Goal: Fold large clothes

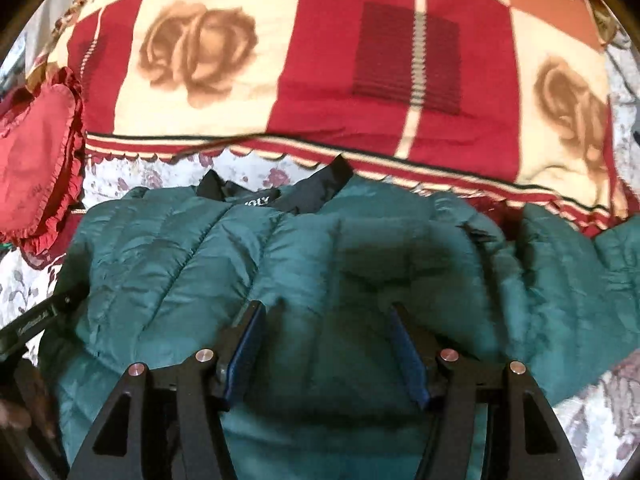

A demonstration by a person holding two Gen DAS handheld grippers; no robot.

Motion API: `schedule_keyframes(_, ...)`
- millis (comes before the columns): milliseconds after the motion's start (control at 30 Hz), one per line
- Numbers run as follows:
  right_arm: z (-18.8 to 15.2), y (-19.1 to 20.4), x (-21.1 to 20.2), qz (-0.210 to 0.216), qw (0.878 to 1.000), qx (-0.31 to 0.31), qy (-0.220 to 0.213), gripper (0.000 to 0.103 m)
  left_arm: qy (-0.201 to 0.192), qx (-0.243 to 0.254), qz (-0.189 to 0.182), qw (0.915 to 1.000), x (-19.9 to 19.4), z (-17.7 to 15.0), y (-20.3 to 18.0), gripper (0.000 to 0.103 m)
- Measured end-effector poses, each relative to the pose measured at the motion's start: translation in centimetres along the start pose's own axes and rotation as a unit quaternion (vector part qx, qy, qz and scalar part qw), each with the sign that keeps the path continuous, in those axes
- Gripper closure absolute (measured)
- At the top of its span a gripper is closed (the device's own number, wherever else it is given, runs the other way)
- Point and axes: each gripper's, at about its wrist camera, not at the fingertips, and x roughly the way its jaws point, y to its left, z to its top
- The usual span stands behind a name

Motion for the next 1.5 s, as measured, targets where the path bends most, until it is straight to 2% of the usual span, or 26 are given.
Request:
schedule_keyframes(133,-0.4,-2.2,-1.2,-0.007,1.000,0.008,-0.013,0.043,-0.017,-0.005,-0.014,0.9997,-2.3,0.1,0.1,0.023)
schedule_keyframes(300,-1.1,-4.4,0.4,0.003,0.999,0.030,0.009,0.044,-0.060,-0.006,-0.037,0.9975,-5.1,0.2,-0.9,0.023)
schedule_keyframes(333,-1.3,-4.5,0.9,0.001,1.000,0.027,0.015,0.044,-0.059,-0.003,-0.042,0.9974,-5.0,0.1,-1.4,0.023)
schedule_keyframes(467,-1.5,-4.3,2.2,-0.002,0.999,0.024,0.029,0.045,-0.010,0.024,-0.050,0.9984,-2.7,-0.9,-3.8,0.023)
schedule_keyframes(533,-1.5,-4.3,2.5,-0.003,0.999,0.020,0.034,0.045,0.011,0.043,-0.031,0.9985,-1.0,-1.6,-4.7,0.023)
schedule_keyframes(600,-1.6,-4.2,2.5,-0.006,0.999,0.015,0.034,0.045,0.004,0.063,-0.012,0.9979,-0.5,-2.3,-5.4,0.023)
schedule_keyframes(867,-2.6,-4.5,-2.6,0.024,0.999,0.022,0.010,0.045,-0.019,0.072,-0.010,0.9972,-0.5,-3.3,-5.0,0.022)
schedule_keyframes(967,-3.5,-5.1,-4.5,0.038,0.999,0.033,-0.004,0.035,-0.028,0.075,-0.007,0.9968,-0.6,-3.6,-5.1,0.022)
schedule_keyframes(1100,-4.3,-5.5,-6.0,0.040,0.998,0.037,-0.031,0.035,-0.031,0.075,-0.008,0.9967,-0.9,-3.6,-5.0,0.022)
schedule_keyframes(1267,-4.8,-7.8,-6.4,0.044,0.996,0.067,-0.041,0.034,-0.027,0.066,-0.013,0.9973,-2.9,-4.3,-4.6,0.022)
schedule_keyframes(1433,-5.1,-12.6,-6.9,0.001,0.993,0.106,-0.045,0.033,-0.040,0.065,-0.047,0.9960,-6.7,-6.3,-4.1,0.022)
schedule_keyframes(1500,-5.1,-14.9,-7.3,-0.013,0.990,0.132,-0.046,0.027,-0.043,0.070,-0.051,0.9953,-7.7,-7.3,-4.1,0.022)
